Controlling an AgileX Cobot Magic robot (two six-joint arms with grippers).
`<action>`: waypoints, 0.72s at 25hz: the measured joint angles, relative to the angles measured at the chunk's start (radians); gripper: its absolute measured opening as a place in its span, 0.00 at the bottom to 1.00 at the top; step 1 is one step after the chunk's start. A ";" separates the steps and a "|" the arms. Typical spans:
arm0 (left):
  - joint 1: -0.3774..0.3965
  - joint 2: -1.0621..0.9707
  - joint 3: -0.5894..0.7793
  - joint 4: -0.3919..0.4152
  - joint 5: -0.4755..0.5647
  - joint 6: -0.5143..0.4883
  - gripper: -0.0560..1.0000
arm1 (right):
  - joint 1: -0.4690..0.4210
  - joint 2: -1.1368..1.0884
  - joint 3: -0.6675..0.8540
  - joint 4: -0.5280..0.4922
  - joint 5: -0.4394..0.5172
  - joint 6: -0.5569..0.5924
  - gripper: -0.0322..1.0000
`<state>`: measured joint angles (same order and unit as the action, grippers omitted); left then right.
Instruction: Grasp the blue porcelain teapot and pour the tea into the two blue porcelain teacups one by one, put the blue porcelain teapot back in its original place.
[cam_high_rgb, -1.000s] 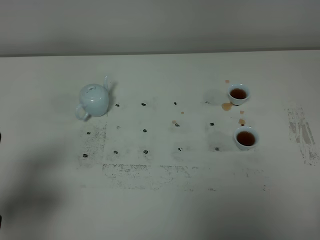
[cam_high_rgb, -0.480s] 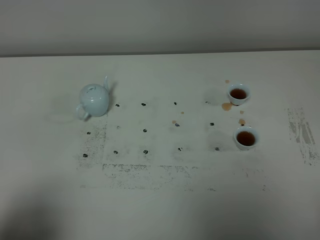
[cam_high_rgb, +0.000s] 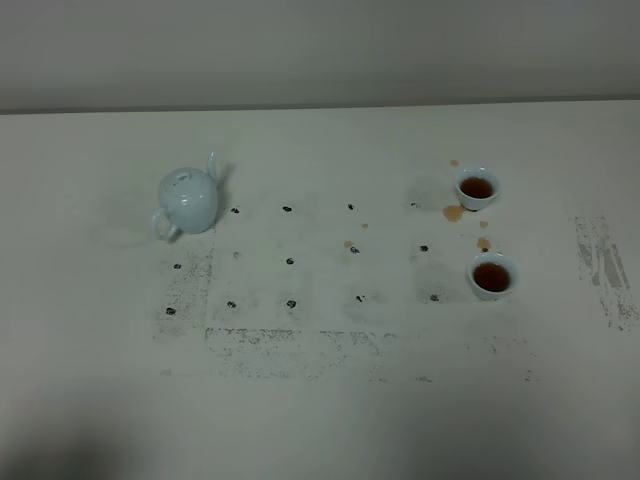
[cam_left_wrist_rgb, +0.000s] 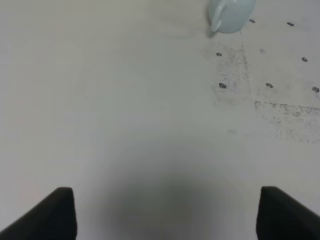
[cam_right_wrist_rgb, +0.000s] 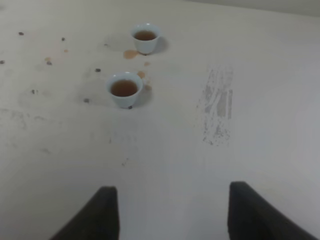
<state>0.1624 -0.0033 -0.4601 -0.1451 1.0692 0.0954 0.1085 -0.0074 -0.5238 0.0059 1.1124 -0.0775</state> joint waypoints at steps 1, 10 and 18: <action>0.000 0.000 0.000 0.000 0.000 0.000 0.71 | 0.000 0.000 0.000 0.000 0.000 0.000 0.48; 0.000 0.000 0.000 0.000 0.000 -0.001 0.71 | 0.000 0.000 0.000 0.000 0.000 0.000 0.48; 0.000 0.000 0.000 0.000 0.000 -0.001 0.71 | 0.000 0.000 0.000 0.000 0.000 0.000 0.48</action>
<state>0.1624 -0.0033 -0.4601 -0.1451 1.0692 0.0942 0.1085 -0.0074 -0.5238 0.0059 1.1124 -0.0775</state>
